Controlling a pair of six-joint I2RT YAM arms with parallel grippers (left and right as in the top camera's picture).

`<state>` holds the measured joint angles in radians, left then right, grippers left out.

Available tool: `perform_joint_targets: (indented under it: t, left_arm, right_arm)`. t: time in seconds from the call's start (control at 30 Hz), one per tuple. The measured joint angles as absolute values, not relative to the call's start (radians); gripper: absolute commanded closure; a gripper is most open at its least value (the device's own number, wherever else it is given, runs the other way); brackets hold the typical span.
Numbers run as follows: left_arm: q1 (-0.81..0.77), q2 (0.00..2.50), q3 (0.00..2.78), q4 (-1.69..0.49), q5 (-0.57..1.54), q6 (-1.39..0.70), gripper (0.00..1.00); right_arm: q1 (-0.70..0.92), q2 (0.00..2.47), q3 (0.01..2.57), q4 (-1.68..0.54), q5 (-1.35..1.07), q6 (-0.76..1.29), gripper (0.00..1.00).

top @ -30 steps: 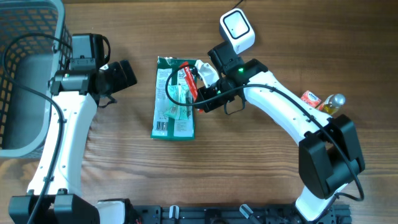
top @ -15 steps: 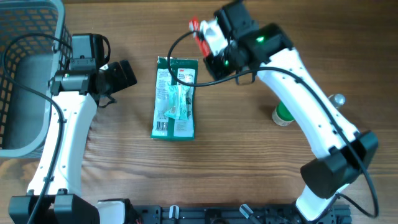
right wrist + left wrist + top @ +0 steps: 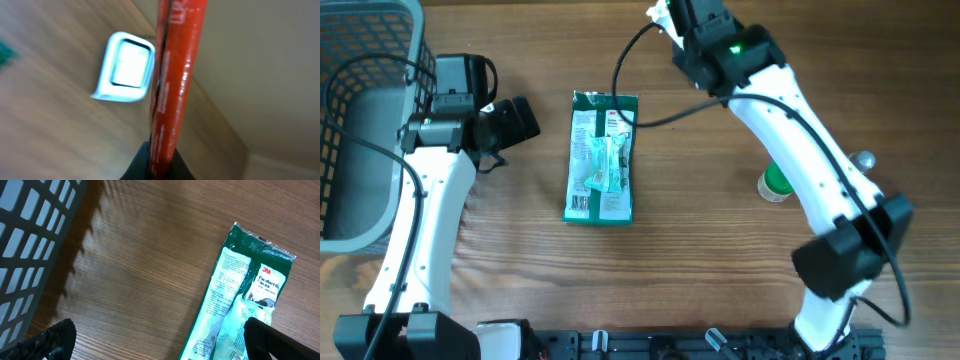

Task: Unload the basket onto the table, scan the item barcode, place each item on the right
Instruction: 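Raise the red sausage stick up to the scanner window with the right gripper, then carry the sausage stick right toward the green-lid jar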

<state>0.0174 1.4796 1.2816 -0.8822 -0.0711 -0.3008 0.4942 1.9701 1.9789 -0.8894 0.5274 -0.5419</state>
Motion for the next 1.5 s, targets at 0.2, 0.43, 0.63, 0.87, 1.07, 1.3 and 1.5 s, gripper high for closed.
perform_joint_targets:
  t: [0.2,0.43,0.63,0.87,1.07,1.3,1.5]
  left_arm:
    - [0.017,1.48,1.282,-0.882,-0.071,-0.301,0.0]
    - [0.017,1.48,1.282,-0.882,-0.071,-0.301,0.0]
    - [0.017,1.48,1.282,-0.882,-0.071,-0.301,0.0]
    - [0.017,1.48,1.282,-0.882,-0.071,-0.301,0.0]
    - [0.017,1.48,1.282,-0.883,-0.071,-0.301,0.0]
    - [0.017,1.48,1.282,-0.882,-0.071,-0.301,0.0]
    - [0.017,1.48,1.282,-0.883,-0.071,-0.3,0.0]
  right_arm:
    - [0.448,2.099,1.979,-0.824,0.645,-0.619,0.96]
    - [0.409,2.23,1.979,-0.778,0.708,-0.646,0.96]
    - [0.403,2.306,1.979,-0.755,0.751,-0.664,0.96]
    - [0.403,2.357,1.979,-0.754,0.814,-0.698,0.96]
    - [0.403,2.357,1.979,-0.787,0.831,-0.711,0.96]
    - [0.403,2.357,1.979,-0.827,0.831,-0.714,0.96]
    - [0.409,2.357,1.979,-0.829,0.831,-0.707,0.96]
